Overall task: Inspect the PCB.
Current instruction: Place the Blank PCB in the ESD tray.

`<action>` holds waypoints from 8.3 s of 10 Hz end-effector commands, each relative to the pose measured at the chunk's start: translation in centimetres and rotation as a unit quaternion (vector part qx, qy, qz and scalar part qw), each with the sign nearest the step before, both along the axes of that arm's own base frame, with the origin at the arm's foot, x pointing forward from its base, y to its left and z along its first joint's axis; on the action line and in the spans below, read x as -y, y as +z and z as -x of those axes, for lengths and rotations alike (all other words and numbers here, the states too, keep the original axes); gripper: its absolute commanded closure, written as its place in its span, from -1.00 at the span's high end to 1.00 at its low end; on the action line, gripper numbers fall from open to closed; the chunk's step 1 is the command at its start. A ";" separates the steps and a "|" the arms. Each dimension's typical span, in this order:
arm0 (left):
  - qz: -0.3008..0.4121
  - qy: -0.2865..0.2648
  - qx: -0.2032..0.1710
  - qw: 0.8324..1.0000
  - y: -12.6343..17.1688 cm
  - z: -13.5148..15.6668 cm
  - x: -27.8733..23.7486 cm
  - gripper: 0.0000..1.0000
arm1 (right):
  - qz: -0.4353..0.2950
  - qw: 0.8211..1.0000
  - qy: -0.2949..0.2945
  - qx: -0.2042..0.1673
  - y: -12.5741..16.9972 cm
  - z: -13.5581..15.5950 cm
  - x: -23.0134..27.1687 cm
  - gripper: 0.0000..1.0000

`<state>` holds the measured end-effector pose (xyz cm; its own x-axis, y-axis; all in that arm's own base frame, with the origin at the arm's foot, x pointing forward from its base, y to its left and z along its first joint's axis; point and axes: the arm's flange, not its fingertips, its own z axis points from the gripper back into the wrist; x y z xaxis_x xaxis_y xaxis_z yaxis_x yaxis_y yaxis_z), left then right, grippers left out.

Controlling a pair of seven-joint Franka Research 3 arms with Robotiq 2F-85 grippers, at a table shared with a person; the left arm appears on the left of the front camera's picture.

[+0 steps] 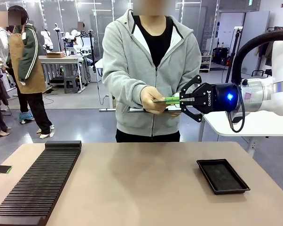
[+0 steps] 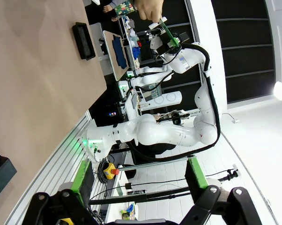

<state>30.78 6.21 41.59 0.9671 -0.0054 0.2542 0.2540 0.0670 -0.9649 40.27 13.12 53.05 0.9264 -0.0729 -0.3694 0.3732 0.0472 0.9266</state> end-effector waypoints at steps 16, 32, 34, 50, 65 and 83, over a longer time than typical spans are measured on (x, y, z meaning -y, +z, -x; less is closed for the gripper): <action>0.001 -0.001 0.004 1.000 0.3 -0.3 0.1 1.00 | -0.037 0.999 0.008 0.029 1.0 3.1 5.3 -0.95; 0.001 -0.001 0.004 1.000 0.3 -0.3 0.1 1.00 | 0.183 0.979 0.020 0.092 -2.6 4.3 17.5 -0.95; 0.001 -0.001 0.004 1.000 0.3 -0.3 0.1 1.00 | 0.248 0.961 0.046 0.113 -3.2 4.0 16.6 -0.95; 0.001 -0.001 0.004 1.000 0.3 -0.3 0.1 1.00 | 0.523 0.838 0.062 0.142 -20.4 -8.4 15.1 -0.95; 0.001 -0.001 0.004 1.000 0.3 -0.3 0.1 1.00 | 0.532 0.823 0.073 0.184 -19.4 -6.4 13.1 0.64; 0.001 -0.001 0.004 1.000 0.3 -0.3 0.1 1.00 | 0.580 0.775 0.108 0.225 -16.4 -5.5 13.2 1.00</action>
<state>30.79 6.21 41.59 0.9671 -0.0054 0.2542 0.2540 0.0671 -0.9649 45.77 -0.22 36.57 0.9810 0.0532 0.1864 -0.0999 0.9628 0.2510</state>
